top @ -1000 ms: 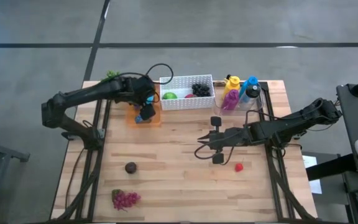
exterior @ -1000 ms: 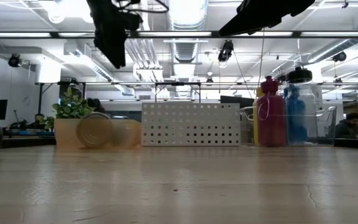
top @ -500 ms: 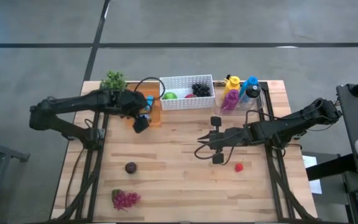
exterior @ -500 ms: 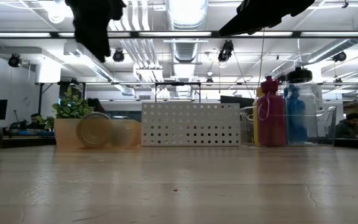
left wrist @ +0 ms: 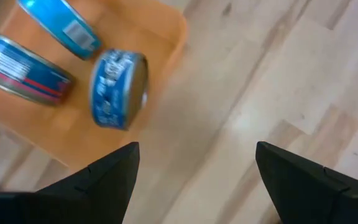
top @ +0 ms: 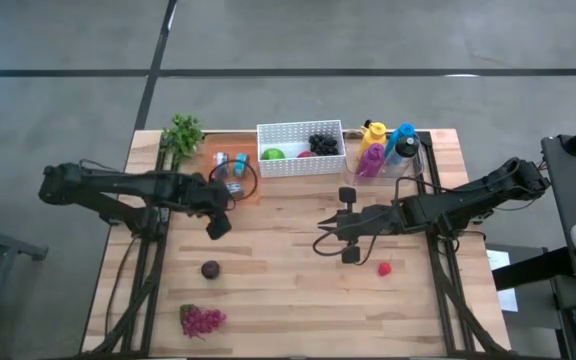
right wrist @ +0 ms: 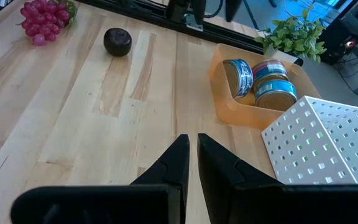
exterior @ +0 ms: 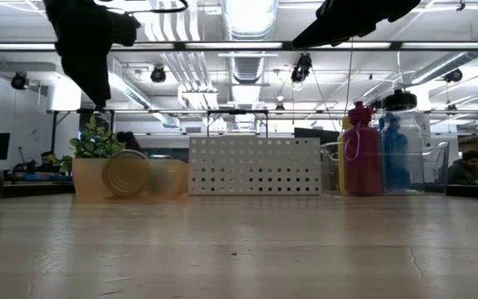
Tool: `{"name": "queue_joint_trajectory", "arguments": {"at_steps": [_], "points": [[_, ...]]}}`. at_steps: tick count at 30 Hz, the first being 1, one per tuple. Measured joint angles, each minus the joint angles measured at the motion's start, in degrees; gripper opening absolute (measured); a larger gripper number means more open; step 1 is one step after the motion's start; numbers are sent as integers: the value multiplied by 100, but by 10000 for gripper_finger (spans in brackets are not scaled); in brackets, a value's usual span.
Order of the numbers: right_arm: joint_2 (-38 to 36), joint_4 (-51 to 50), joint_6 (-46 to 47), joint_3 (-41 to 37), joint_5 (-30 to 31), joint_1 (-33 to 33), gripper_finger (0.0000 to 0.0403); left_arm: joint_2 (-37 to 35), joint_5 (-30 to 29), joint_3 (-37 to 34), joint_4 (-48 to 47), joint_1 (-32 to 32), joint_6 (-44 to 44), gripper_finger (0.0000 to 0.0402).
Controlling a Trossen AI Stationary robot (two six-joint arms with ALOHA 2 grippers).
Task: Pick & Place Food Item
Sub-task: Put the plum into the white bin
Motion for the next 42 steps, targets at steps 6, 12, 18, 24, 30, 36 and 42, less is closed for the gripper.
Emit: {"name": "queue_joint_trajectory", "arguments": {"at_steps": [6, 12, 18, 24, 30, 36, 42], "points": [[0, 0, 0, 0, 0, 0, 28, -6, 0, -1, 67, -750, -515, 325], [0, 0, 0, 0, 0, 1, 28, -6, 15, -1, 66, -1527, -1156, 315], [0, 0, 0, 0, 0, 0, 28, 2, 22, -1, 115, -2249, -1890, 305], [0, 0, 0, 0, 0, 1, 28, 5, -9, -1, 450, -3063, -2440, 297], [0, -1, 0, 0, 0, 1, 28, 5, -285, -161, 910, -3737, -2483, 291], [0, 0, 0, 0, 0, 0, 28, 7, -299, -685, 1545, -4243, -1691, 289], [0, 0, 0, 0, 0, 1, 28, 7, -277, -1208, 2071, -4298, -1553, 297]]}}
